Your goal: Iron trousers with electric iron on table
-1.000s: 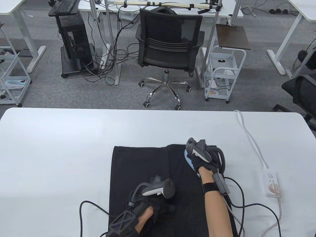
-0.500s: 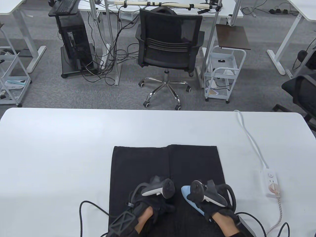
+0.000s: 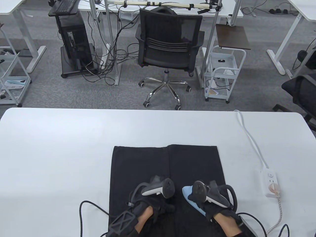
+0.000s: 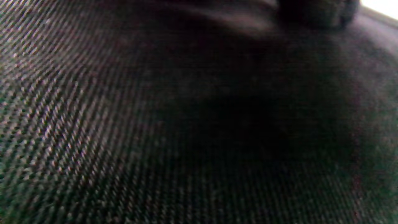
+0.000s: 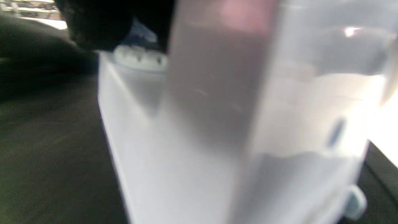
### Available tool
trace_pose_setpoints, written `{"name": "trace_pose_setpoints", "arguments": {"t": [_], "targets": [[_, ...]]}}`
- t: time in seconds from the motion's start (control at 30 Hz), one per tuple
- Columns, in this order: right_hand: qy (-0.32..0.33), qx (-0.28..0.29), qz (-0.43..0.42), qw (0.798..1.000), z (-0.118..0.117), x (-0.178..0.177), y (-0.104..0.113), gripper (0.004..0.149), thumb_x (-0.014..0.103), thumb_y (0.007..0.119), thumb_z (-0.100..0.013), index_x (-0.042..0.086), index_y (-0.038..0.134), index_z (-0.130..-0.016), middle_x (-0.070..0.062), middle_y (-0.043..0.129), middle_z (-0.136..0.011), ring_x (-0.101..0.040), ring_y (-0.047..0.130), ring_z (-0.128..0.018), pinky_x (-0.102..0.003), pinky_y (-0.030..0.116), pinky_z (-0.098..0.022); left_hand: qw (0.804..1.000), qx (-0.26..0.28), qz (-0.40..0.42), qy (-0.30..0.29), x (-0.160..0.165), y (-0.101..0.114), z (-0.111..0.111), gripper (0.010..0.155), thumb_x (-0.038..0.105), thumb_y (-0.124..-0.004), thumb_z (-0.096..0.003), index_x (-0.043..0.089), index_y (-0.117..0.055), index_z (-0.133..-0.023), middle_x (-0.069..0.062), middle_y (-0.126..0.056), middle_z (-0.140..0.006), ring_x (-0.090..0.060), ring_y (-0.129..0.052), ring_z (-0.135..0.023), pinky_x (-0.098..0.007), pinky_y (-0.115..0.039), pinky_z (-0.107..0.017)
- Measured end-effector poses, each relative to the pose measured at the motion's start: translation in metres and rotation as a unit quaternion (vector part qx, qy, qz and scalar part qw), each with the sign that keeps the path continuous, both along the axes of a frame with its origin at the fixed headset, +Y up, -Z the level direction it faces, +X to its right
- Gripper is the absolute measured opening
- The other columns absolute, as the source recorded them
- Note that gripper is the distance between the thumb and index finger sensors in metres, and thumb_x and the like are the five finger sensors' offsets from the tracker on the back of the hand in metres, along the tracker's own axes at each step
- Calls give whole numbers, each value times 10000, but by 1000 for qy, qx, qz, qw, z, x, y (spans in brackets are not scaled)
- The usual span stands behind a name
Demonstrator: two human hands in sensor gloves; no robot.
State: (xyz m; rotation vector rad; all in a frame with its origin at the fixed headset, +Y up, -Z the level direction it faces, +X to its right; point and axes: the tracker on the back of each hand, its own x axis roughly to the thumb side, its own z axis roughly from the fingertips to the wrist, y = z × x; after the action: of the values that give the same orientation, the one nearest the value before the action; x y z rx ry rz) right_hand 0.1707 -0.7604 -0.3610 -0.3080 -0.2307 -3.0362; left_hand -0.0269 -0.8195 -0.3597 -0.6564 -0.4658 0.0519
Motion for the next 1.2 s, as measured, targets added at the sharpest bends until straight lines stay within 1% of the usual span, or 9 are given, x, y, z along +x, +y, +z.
{"name": "trace_pose_setpoints", "arguments": {"t": [0.13,0.3,0.43,0.53,0.63,0.73,0.9,1.07,1.2], "targets": [[-51,-3,-1,999,-56,-2,1,645,577,741,-485,74,647,-877,122,874,-459,-58,951,-272,-388,900,-295,1000,0,0,0,0,0,0,1015,651,-688,-515,247,-10,-1154,-225,123,-1155,-608,64,-1008,-827,-166,-646],[-104,-2,-4,995,-112,-3,2,642,577,745,-477,75,652,-867,123,876,-453,-57,954,-270,-390,901,-294,1000,0,1,0,0,0,0,1015,650,-688,-516,246,-9,-1155,-225,125,-1155,-609,64,-1007,-828,-164,-645],[-135,-6,-3,991,-138,-1,2,637,576,743,-474,79,653,-863,123,875,-449,-57,955,-269,-391,902,-295,1000,0,3,0,0,0,0,1015,650,-688,-516,245,-11,-1155,-225,125,-1155,-607,66,-1008,-828,-161,-644],[-156,-9,-6,988,-146,1,2,635,574,746,-472,79,654,-860,123,874,-446,-59,954,-267,-392,901,-296,1000,0,3,0,0,0,0,1015,651,-688,-515,246,-12,-1155,-225,125,-1155,-609,66,-1006,-828,-160,-644],[-157,-1,1,988,-142,0,3,632,575,744,-473,81,654,-857,129,871,-444,-49,950,-260,-383,903,-295,1000,0,2,0,0,0,0,1015,651,-686,-516,245,-9,-1155,-224,126,-1154,-608,67,-1006,-827,-160,-645],[-163,-9,-2,987,-136,0,3,628,575,743,-475,81,654,-852,131,870,-440,-46,948,-258,-385,902,-297,1000,0,3,1,0,0,0,1013,651,-687,-515,248,-12,-1155,-223,126,-1155,-606,68,-1008,-826,-159,-645],[-130,-11,-1,991,-109,-3,2,628,578,739,-479,82,652,-853,132,869,-442,-43,947,-260,-381,904,-297,1000,0,3,1,0,-1,0,1015,652,-686,-515,248,-9,-1154,-221,128,-1155,-604,70,-1008,-825,-158,-646],[-76,-10,2,997,-61,-5,1,627,578,737,-483,80,651,-854,131,868,-444,-42,946,-262,-380,902,-299,1000,0,4,1,-1,-1,0,1014,653,-685,-516,250,-7,-1154,-220,129,-1155,-601,73,-1008,-824,-153,-645],[-21,-10,4,1000,-9,-6,0,626,577,735,-487,79,646,-857,129,867,-448,-43,947,-264,-379,902,-301,1000,0,4,1,-1,-1,0,1013,654,-683,-515,253,-6,-1153,-218,132,-1154,-600,77,-1007,-822,-149,-645]]}}
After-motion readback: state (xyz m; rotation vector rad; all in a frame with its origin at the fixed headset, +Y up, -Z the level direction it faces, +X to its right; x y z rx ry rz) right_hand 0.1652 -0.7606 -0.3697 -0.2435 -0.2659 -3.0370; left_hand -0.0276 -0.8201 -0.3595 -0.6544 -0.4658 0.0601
